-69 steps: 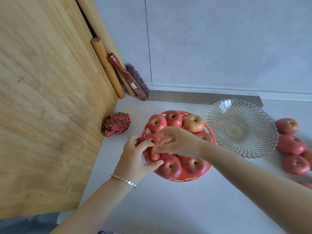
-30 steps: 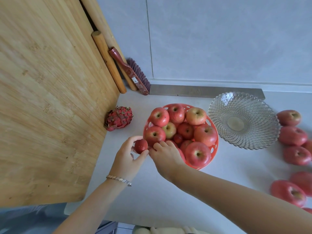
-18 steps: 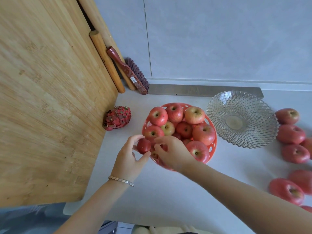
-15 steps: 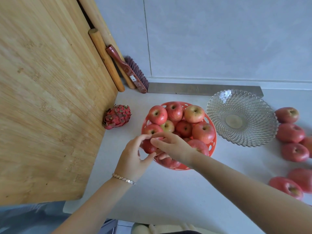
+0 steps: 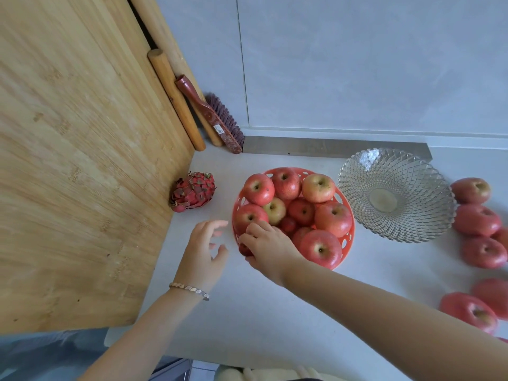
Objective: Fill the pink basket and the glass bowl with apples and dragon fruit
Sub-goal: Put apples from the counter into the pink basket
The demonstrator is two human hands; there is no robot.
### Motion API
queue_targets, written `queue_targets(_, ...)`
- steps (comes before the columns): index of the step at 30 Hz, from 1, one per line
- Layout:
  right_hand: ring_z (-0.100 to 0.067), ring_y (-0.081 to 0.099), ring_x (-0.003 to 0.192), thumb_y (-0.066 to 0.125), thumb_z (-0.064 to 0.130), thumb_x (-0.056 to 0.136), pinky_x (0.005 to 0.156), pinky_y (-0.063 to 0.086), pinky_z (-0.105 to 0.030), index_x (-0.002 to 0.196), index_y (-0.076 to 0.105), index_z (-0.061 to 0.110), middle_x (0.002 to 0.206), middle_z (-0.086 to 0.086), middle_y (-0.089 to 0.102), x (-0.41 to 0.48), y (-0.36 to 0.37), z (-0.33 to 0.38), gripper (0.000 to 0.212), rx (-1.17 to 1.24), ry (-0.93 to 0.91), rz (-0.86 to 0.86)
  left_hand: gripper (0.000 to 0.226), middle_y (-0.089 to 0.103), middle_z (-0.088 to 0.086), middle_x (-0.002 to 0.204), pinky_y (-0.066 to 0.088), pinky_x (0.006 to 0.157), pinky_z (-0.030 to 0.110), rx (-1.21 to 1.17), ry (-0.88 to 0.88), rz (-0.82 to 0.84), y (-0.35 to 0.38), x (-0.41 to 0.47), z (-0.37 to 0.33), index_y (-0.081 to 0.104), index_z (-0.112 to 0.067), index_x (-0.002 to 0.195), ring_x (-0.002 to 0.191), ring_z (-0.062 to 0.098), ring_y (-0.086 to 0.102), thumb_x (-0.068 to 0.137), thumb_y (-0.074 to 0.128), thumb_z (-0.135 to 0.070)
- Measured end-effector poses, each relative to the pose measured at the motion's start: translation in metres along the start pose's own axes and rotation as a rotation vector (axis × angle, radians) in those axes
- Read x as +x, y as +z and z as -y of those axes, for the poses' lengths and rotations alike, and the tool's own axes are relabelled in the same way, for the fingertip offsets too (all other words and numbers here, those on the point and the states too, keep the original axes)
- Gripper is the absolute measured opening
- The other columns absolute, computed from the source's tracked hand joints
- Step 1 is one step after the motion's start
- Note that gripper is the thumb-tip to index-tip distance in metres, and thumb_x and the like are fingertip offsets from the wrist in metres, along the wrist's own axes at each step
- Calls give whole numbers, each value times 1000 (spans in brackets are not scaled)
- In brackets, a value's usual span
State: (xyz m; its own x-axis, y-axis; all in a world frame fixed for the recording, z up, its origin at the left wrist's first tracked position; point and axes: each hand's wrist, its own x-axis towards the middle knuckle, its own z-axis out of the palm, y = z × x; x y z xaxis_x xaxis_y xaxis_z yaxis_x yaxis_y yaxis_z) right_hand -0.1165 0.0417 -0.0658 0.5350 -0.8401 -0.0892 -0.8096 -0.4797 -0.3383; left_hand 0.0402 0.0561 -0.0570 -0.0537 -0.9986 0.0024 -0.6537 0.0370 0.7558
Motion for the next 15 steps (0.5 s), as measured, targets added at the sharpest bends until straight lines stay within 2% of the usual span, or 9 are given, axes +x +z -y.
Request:
queue_targets(2,-20,63,67,90,38,35,51,47,-22,71,71,24,73,2,62,3,-1,1,44,-127,33,-43,37,51,0,110,41,77,10,8,-10,8,-2,-3,4,56,-11,111,99,14,54,80,52,10)
queue_targets(4,-17,61,66,89,44,32,49,45,-23,66,70,29,72,4,61,4,-1,5,42,-187,66,-45,34,52,-2,108,40,76,9,16,-32,20,-3,-5,6,57,-10,109,99,13,54,81,53,9)
queue_targets(8,-14,60,58,84,31,27,45,38,-20,55,67,26,61,6,60,3,3,20,33,-291,119,-30,31,55,-4,105,39,75,7,22,-40,54,-4,-6,6,59,-12,107,97,9,55,82,52,6)
queue_targets(10,-14,59,53,82,28,22,43,37,-19,53,66,24,58,5,59,5,7,25,35,-263,144,-50,30,57,-5,104,39,74,7,6,-65,92,-3,-4,6,59,-15,106,97,9,56,84,52,4)
queue_targets(12,-16,61,60,85,31,29,48,42,-22,61,68,24,66,5,62,5,3,22,37,-214,183,-49,27,58,-5,107,41,72,9,-8,-108,161,0,-4,6,58,-16,108,96,10,57,85,55,-3)
queue_targets(13,-19,63,75,84,34,45,59,46,-27,76,70,22,80,2,65,5,0,17,36,-161,203,-56,28,57,-5,108,42,71,10,6,-111,186,2,-4,6,58,-17,111,95,11,58,85,58,-7)
queue_targets(14,-21,61,93,77,35,64,75,45,-31,96,67,20,98,0,64,4,-2,9,36,-78,218,-43,30,56,-7,108,42,70,11,37,-97,199,6,-5,5,58,-18,113,94,11,59,84,61,-13)
queue_targets(15,-22,55,107,68,36,76,88,40,-32,112,60,20,113,0,60,3,-3,1,40,15,245,11,33,54,-8,106,42,69,12,71,-73,199,10,-5,4,58,-19,114,91,11,59,82,64,-18)
